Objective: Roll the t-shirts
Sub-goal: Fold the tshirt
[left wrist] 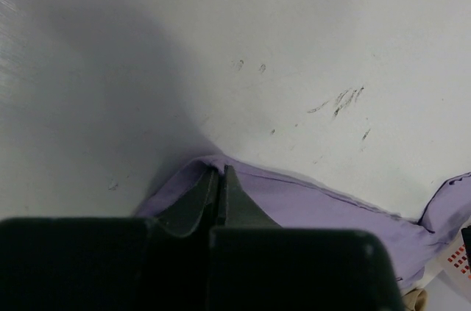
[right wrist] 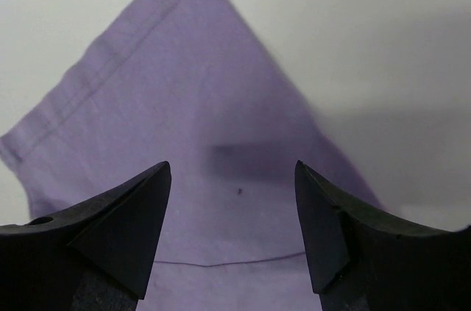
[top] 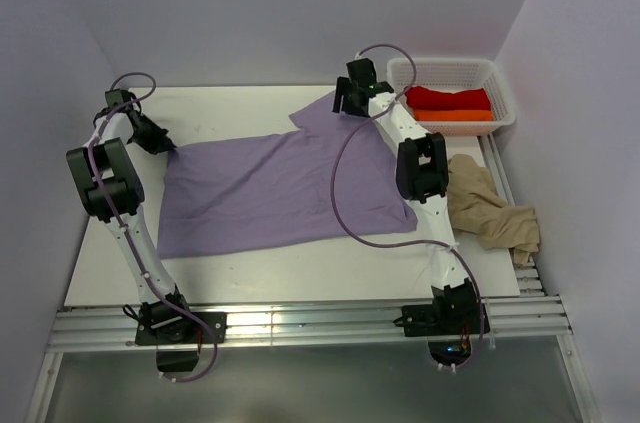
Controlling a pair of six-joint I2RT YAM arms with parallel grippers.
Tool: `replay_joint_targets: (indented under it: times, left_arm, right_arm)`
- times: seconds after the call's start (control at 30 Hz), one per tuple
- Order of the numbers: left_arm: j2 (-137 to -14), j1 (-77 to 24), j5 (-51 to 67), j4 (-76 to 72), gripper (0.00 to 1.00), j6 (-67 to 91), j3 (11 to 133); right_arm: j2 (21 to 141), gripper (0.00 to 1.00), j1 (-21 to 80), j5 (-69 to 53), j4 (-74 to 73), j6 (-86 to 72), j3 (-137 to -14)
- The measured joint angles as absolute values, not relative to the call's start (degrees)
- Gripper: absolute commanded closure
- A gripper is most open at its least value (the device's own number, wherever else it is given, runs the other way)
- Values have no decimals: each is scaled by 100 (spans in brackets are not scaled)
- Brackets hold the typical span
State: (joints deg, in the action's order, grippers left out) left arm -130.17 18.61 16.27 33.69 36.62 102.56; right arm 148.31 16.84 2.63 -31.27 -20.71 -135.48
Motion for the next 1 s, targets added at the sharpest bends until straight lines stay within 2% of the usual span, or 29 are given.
replay_joint_targets:
  times: [0.37, 0.6, 0.63, 0.67, 0.7, 0.8, 1.0]
  left_arm:
    - [-13010, 1861, 1667, 3369, 100, 3662, 10256]
    - [-12967, 1861, 1669, 3367, 100, 3662, 10256]
    - [-12960, 1861, 1669, 3367, 100, 3662, 10256]
    - [-12958, 1861, 1671, 3369, 100, 3662, 10256]
    - [-12949, 1861, 1671, 3367, 100, 3662, 10256]
    - [-12945, 1861, 1682, 3367, 100, 3662, 10256]
    - [-12940, 1861, 1697, 3369, 100, 3662, 10256]
  right_arm:
    - [14831, 28, 1887, 1131, -3597, -1249, -13546]
    - [14838, 32, 2018, 1125, -3861, -1081, -13546]
    - [14842, 37, 2027, 1105, -3889, -1083, -13546]
    - [14842, 37, 2029, 1085, -3898, -1083, -13535]
    - [14842, 43, 2029, 1081, -3898, -1100, -13509]
    - [14842, 47, 2027, 1013, -3872, -1144, -13439]
    - [14842, 73, 2021, 858, -3879, -1177, -13439]
